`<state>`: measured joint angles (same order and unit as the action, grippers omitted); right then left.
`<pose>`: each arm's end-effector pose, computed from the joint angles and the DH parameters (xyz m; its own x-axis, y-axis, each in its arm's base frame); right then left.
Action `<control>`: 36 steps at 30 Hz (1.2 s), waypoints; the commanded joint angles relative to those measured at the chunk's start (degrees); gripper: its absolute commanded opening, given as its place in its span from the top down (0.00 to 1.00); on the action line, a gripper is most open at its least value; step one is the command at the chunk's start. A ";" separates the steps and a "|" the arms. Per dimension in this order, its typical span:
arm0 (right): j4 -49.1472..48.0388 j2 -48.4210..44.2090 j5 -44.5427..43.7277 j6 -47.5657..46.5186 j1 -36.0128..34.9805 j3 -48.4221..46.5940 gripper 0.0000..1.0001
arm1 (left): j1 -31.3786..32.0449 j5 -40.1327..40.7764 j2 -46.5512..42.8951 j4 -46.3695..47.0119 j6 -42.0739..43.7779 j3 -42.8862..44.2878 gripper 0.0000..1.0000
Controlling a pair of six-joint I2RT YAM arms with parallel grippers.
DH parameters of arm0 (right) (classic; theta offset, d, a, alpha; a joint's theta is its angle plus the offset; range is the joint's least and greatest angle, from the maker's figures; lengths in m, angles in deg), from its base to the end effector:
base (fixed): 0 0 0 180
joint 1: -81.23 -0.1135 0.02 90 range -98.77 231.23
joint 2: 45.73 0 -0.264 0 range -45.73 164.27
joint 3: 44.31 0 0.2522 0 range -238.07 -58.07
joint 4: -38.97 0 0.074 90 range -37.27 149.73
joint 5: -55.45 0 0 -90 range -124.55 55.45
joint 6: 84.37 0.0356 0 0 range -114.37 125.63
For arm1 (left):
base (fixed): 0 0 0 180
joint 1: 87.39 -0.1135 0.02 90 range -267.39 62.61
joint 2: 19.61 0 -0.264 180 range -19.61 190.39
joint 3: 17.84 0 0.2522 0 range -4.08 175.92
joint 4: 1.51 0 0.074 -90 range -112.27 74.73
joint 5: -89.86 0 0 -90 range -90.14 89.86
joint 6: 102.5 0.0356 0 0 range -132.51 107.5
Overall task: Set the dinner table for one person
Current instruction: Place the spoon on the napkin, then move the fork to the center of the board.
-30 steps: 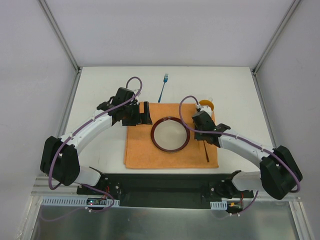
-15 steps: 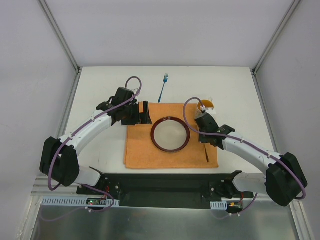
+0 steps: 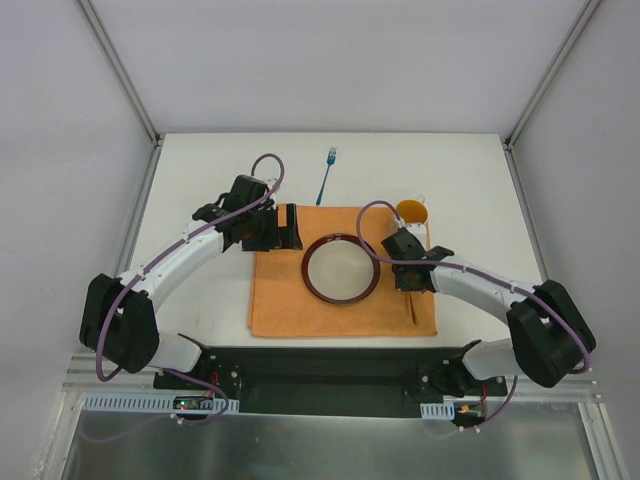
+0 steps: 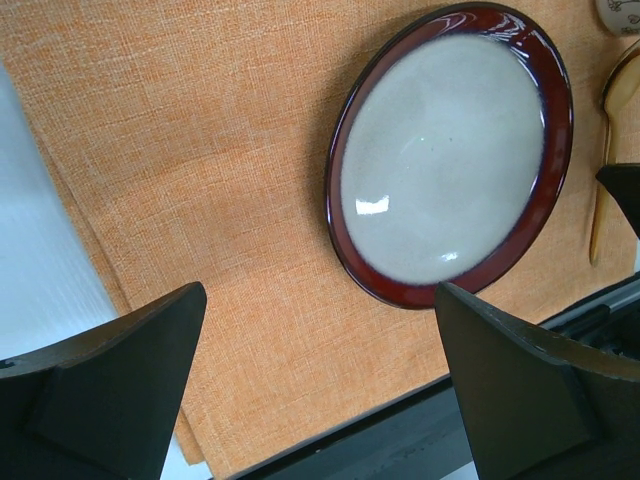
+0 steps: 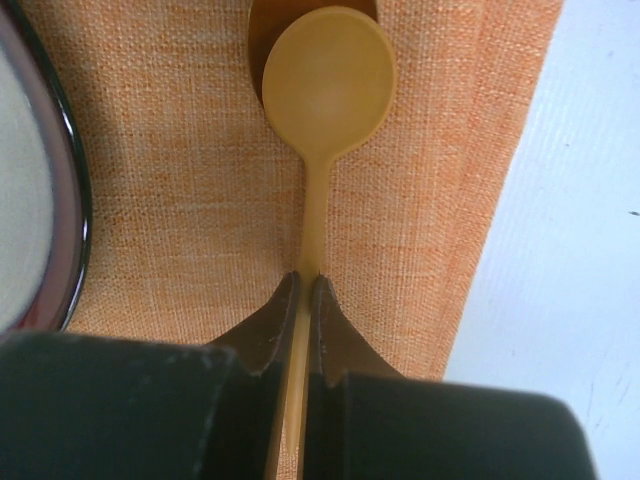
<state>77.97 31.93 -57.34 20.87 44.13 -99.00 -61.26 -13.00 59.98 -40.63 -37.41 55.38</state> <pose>0.2045 0.1374 0.1787 -0.7873 -0.2916 -0.5433 -0.2114 0.9554 -0.2064 0.2651 -0.1389 0.2677 -0.8205 -0.0549 -0.5690 0.2468 0.8638 -0.4392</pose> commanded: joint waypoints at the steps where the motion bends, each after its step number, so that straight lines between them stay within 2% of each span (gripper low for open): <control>1: -2.82 2.31 2.30 1.28 0.80 -1.35 0.98 | -0.47 1.79 -2.42 -1.44 1.79 2.15 0.01; 4: -3.44 3.28 3.54 0.84 1.33 -1.61 0.95 | -0.55 1.96 -2.25 -1.53 1.35 2.15 0.01; 6: -3.44 3.45 4.15 0.40 1.77 -1.79 0.89 | -0.55 2.05 -2.07 -1.62 1.35 2.50 0.00; 7: -3.52 3.45 4.41 0.31 2.03 -1.70 0.85 | -0.55 1.97 -1.81 -1.62 1.18 2.68 0.01; 8: -3.44 3.28 4.85 0.14 2.38 -1.70 0.74 | -0.55 1.96 -1.72 -1.62 1.09 2.76 0.01; 10: -3.44 2.23 5.29 -0.04 2.65 -1.52 0.65 | -0.55 1.88 -1.37 -1.53 0.91 3.20 0.01; 11: -3.35 1.88 5.56 -0.13 2.82 -1.44 0.57 | -0.47 1.88 -1.20 -1.53 0.82 3.29 0.01; 14: -1.78 0.74 5.56 -0.22 3.17 -2.49 0.49 | -0.55 1.88 -0.67 -1.53 0.47 4.08 0.01; 20: 5.33 -2.60 5.73 -1.71 3.88 -9.50 0.48 | -0.55 4.67 0.91 -2.40 2.05 10.66 0.01; 23: 9.90 -5.51 6.43 -2.59 4.40 -13.64 0.48 | -0.99 8.63 4.07 -5.56 4.60 22.15 0.01; 24: 10.97 -6.29 6.61 -3.37 4.58 -16.52 0.48 | -1.08 12.47 7.21 -6.53 6.52 29.50 0.01; 27: 15.36 -6.65 7.84 -4.95 5.11 -21.89 0.48 | -1.08 22.13 16.07 -10.66 11.35 43.39 0.01; 31: 20.02 -8.49 10.21 -6.01 5.20 -24.90 0.48 | -1.26 31.65 28.49 -10.67 15.06 53.46 0.01; 36: 24.85 -11.66 10.13 -9.18 5.29 -26.13 0.48 | -3.28 29.30 44.29 -10.15 8.93 68.22 0.01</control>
<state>95.17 23.32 -47.98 15.10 49.11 -122.78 -62.83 12.92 92.99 -47.65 -26.46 115.62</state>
